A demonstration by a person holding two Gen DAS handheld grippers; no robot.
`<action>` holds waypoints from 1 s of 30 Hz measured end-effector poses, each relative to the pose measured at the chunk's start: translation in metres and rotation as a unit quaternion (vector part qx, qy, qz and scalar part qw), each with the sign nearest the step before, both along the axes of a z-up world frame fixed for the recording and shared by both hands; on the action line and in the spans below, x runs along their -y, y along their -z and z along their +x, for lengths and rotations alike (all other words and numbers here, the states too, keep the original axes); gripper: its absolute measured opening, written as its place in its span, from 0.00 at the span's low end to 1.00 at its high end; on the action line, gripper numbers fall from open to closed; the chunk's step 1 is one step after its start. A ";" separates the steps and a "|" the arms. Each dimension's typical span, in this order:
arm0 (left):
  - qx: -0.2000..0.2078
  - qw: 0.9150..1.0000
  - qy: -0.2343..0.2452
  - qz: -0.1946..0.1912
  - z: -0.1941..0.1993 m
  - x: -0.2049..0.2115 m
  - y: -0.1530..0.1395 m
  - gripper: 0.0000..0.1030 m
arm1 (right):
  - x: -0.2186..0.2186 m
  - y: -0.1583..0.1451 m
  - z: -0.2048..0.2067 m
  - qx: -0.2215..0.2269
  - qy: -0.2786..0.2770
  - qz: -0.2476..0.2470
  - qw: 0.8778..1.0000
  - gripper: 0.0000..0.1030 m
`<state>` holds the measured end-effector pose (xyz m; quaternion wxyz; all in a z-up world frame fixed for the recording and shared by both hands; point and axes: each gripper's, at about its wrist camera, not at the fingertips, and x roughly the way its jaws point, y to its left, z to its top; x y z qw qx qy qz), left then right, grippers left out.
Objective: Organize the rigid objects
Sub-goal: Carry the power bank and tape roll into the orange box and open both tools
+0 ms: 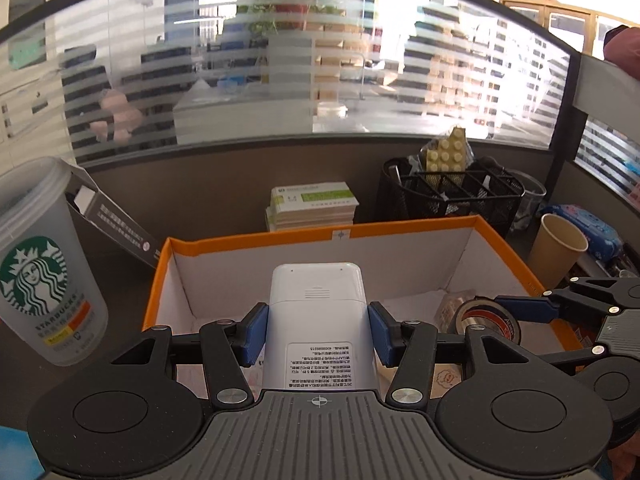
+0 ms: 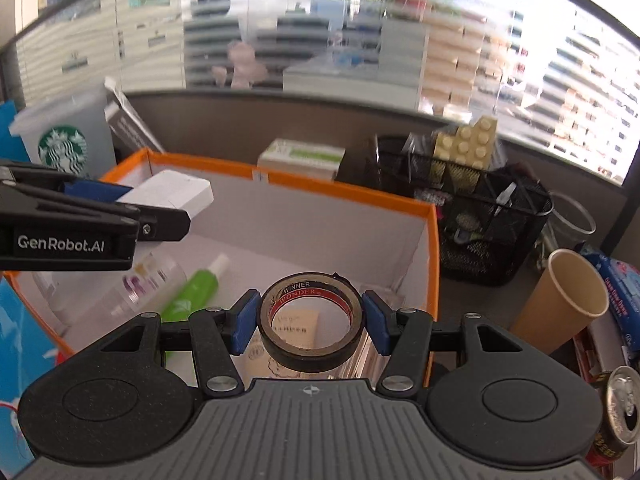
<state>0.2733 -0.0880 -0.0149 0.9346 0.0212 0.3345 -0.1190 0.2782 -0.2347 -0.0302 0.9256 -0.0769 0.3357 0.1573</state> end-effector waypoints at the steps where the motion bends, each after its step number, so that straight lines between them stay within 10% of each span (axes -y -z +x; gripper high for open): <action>1: -0.005 1.000 0.000 -0.001 0.002 0.000 0.002 0.50 | -0.001 0.003 0.002 -0.006 -0.002 -0.003 1.000 0.51; 30: -0.051 0.998 -0.017 0.035 0.019 0.019 0.033 0.50 | -0.040 0.019 0.030 -0.093 -0.055 -0.112 0.988 0.51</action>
